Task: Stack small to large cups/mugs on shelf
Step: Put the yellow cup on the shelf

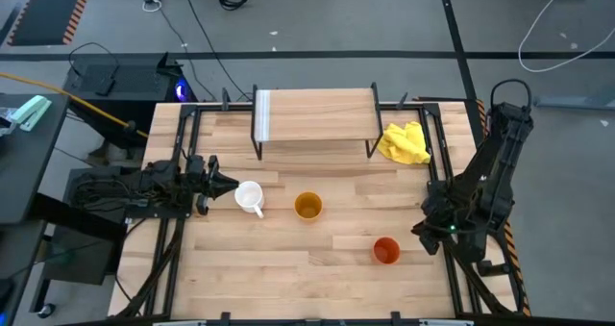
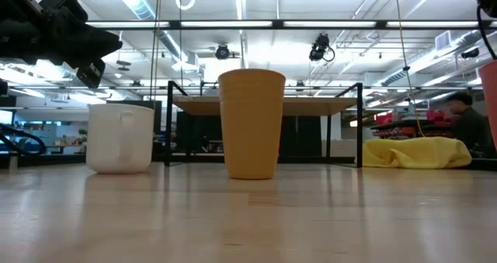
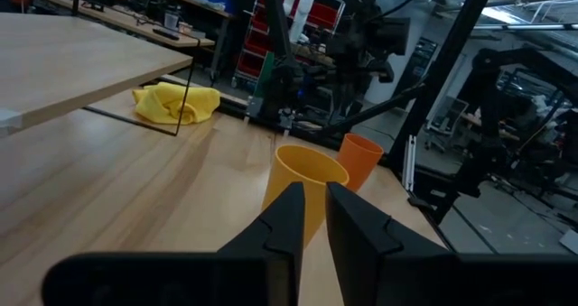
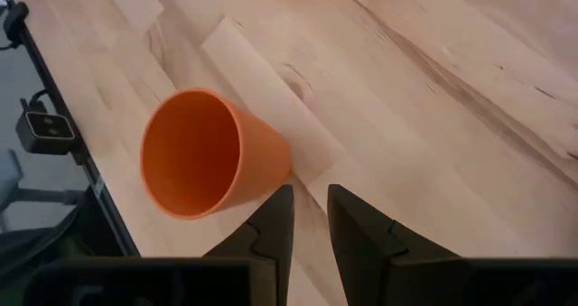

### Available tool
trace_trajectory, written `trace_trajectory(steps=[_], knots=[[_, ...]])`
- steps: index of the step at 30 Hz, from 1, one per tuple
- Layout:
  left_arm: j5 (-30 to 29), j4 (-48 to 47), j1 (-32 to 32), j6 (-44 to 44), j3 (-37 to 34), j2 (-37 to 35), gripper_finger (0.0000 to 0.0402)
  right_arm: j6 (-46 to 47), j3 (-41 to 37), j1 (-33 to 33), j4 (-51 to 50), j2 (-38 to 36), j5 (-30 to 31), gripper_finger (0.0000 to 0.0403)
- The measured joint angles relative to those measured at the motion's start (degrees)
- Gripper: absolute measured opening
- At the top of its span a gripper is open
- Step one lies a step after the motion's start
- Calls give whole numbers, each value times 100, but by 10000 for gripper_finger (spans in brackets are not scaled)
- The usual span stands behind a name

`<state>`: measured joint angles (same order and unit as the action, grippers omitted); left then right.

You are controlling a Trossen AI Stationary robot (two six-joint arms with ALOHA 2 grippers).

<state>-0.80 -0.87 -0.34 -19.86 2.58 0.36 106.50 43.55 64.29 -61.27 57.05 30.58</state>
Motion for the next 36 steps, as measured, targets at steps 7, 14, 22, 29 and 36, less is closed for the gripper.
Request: trace_trajectory(steps=[7, 14, 22, 29, 36], knots=[[-2, 3, 0, 5, -2, 0, 54, 83, 2, -131, 31, -80, -64, 79], [-159, 3, 0, 14, 0, 0, 53, 104, 4, -568, 695, -58, -569, 79], [-173, 1, 0, 14, 1, 0, 58, -410, 4, -1194, 745, -12, -1131, 79], [-173, -37, 0, 12, 1, 0, 51, -876, 7, -1451, 1100, 357, -1347, 79], [-175, -34, 0, 12, 1, 0, 57, -1011, 7, -1631, 1163, 781, -1719, 79]])
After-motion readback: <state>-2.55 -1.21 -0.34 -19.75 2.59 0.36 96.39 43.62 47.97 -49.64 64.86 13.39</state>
